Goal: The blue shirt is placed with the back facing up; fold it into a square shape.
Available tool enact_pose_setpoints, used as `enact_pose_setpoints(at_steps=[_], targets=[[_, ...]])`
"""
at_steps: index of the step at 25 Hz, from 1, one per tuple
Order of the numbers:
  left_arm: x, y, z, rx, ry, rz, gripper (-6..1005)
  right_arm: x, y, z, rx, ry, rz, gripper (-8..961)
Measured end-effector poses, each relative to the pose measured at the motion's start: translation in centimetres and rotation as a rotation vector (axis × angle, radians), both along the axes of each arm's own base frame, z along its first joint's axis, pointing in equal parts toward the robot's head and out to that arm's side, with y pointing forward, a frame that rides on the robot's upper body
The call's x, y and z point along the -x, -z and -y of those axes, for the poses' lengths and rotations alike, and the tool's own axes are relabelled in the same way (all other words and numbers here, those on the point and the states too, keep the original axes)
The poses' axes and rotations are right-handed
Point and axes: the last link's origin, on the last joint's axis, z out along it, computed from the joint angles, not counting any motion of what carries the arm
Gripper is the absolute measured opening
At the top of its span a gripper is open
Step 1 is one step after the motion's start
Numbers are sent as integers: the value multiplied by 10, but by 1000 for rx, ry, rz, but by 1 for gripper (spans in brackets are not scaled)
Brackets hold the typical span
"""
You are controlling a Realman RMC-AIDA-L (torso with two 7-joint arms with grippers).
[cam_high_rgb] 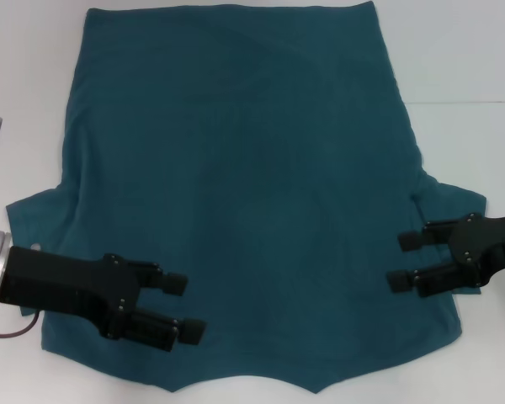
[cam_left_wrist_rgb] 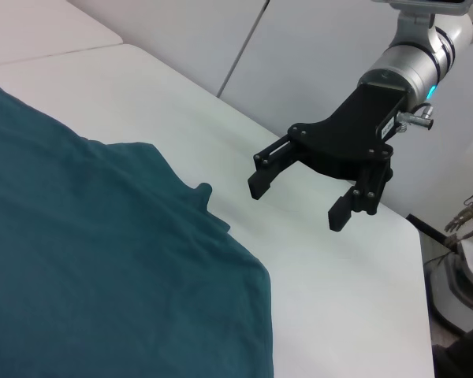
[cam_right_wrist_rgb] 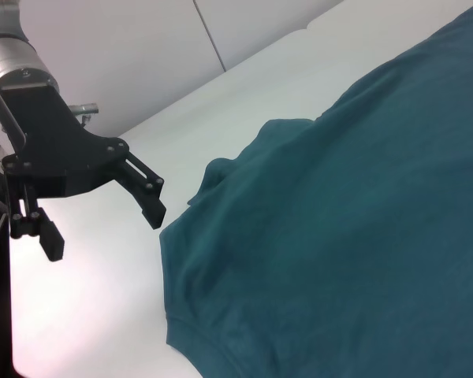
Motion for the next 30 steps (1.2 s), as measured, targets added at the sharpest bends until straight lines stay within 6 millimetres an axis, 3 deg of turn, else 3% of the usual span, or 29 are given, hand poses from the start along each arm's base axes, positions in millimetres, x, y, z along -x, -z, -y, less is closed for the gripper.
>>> enact_pose_setpoints(at_steps=[18,23,30], targets=[[1,-3,0,-2,-12,4,913,1,-3,-5,-32,32,-13,945],[19,-25,-17,-138,-263,36,908,-5,-14,-17,-124,199,-77,944],[53,-59,-21,-281,-644,153,900,-1,-34,-39,-158,529,-188,944]])
